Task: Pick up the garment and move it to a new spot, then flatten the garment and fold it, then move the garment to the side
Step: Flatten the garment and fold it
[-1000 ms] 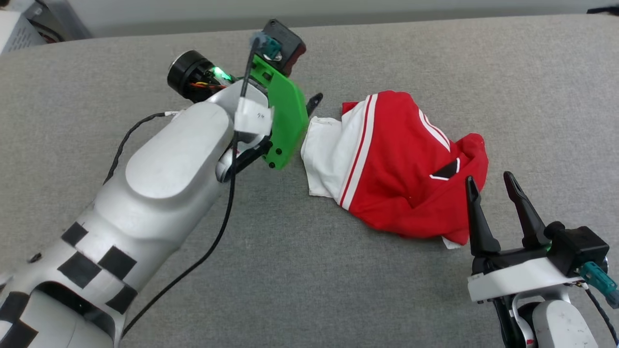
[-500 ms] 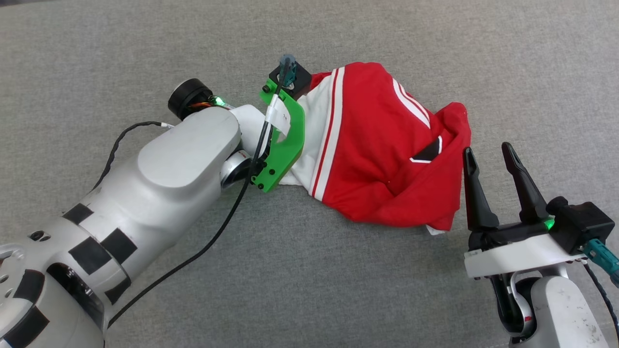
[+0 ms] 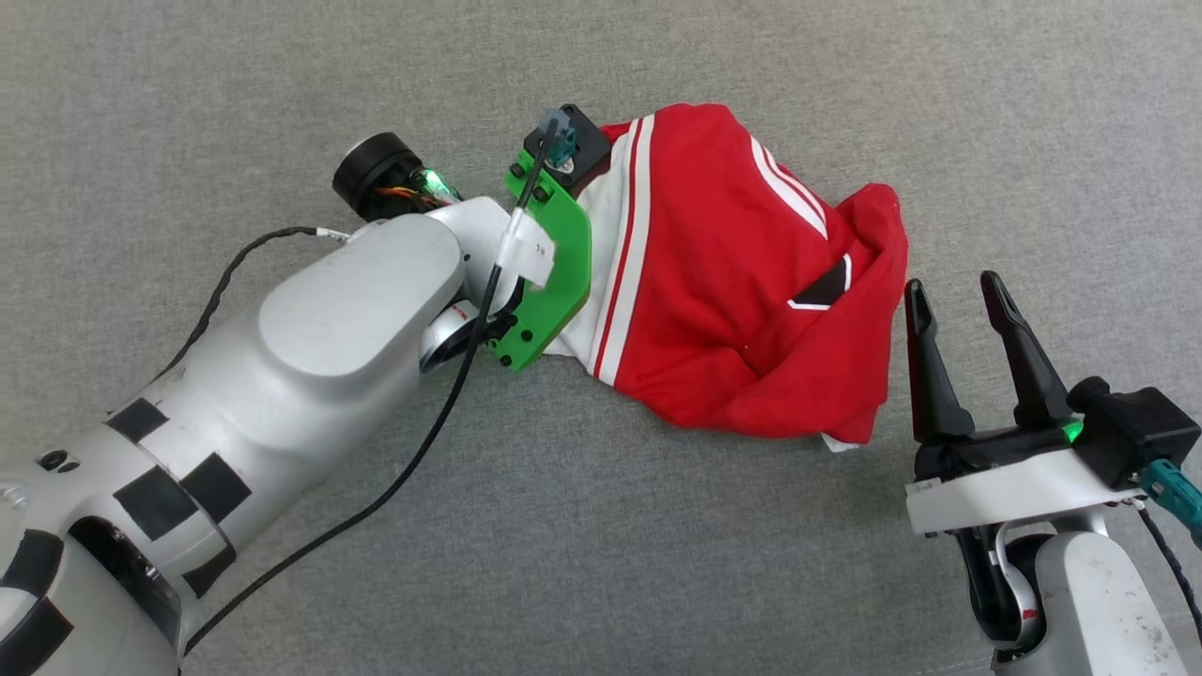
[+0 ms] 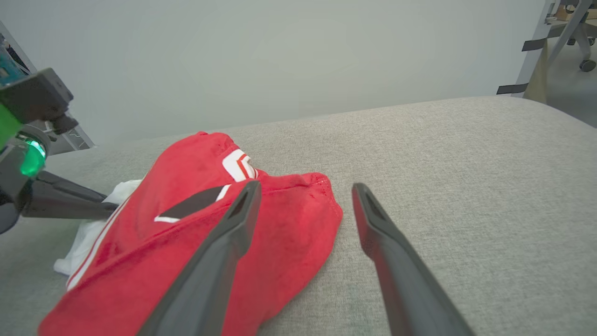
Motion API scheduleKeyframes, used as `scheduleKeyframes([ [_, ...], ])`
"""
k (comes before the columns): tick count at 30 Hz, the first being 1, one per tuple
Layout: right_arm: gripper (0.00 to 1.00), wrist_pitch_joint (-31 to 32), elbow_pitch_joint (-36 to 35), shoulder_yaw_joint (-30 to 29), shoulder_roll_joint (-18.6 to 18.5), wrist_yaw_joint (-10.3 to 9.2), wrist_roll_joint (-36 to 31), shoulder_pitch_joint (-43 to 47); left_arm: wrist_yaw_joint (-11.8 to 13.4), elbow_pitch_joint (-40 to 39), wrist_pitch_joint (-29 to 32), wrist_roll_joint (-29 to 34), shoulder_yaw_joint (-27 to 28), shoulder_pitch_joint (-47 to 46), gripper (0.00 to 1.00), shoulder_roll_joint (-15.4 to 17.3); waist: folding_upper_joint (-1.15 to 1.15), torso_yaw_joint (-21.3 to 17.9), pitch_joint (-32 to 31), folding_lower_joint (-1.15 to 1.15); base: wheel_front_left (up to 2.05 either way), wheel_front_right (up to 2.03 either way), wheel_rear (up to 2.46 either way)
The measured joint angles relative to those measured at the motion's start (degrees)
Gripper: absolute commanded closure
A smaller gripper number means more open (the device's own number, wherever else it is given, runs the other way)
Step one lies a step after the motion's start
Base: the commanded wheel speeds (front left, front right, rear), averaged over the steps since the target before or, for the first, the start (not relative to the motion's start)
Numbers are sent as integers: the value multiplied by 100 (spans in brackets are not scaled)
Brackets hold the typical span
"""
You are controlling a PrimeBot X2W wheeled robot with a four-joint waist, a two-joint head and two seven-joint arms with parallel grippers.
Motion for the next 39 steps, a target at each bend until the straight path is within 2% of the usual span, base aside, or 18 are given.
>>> scheduleKeyframes([
  [3, 0, 0, 13, -36, -2, -1, -29, 19, 0, 0, -731, -8, -35, 63, 100, 51, 0, 75, -124, 0, 0, 0, 0],
  [6, 0, 0, 14, -70, -1, 0, -93, 116, 0, -29, -1425, -86, 158, 141, 100, 166, 0, 179, -293, 0, 0, 0, 0],
  [10, 0, 0, 21, -138, -1, 0, -158, 291, 101, -189, -2092, -214, 485, 449, 100, 495, 0, 346, -534, 0, 0, 0, 0],
  [16, 0, 0, 20, -191, -2, -1, -213, 491, 523, -569, -2587, -499, 791, 1182, 100, 1214, 0, 654, -839, 0, 0, 0, 0],
  [18, 0, 0, 20, -201, 0, -1, -245, 553, 797, -791, -2757, -669, 936, 1603, 100, 1546, 0, 816, -980, 0, 0, 0, 0],
  [24, 0, 0, 9, -201, 0, -1, -258, 595, 1169, -745, -3100, -1174, 1170, 2509, 100, 2034, 0, 1036, -1162, -1, 0, 0, 0],
  [29, 0, 0, 9, -211, 0, -1, -310, 600, 1323, -474, -3312, -1459, 1232, 3107, 100, 2078, 0, 1074, -1175, -1, 0, 0, 0],
  [35, 0, 0, 31, -227, 0, -1, -332, 645, 1359, -20, -3497, -1605, 1226, 3448, 99, 1891, 0, 1051, -1202, -1, 0, 0, 0],
  [36, 0, 0, 37, -227, 1, -1, -348, 659, 1359, 24, -3571, -1613, 1248, 3449, 40, 1844, 0, 1051, -1218, -1, 0, 0, 0],
  [37, 0, 0, 45, -236, 0, -1, -358, 678, 1359, 60, -3664, -1613, 1268, 3449, 0, 1793, 0, 1052, -1243, -1, 0, 0, 0],
  [39, 0, 0, 45, -255, -1, -1, -401, 704, 1377, 141, -3988, -1578, 1336, 3454, 0, 1688, 0, 1059, -1308, -1, 0, 0, 0],
])
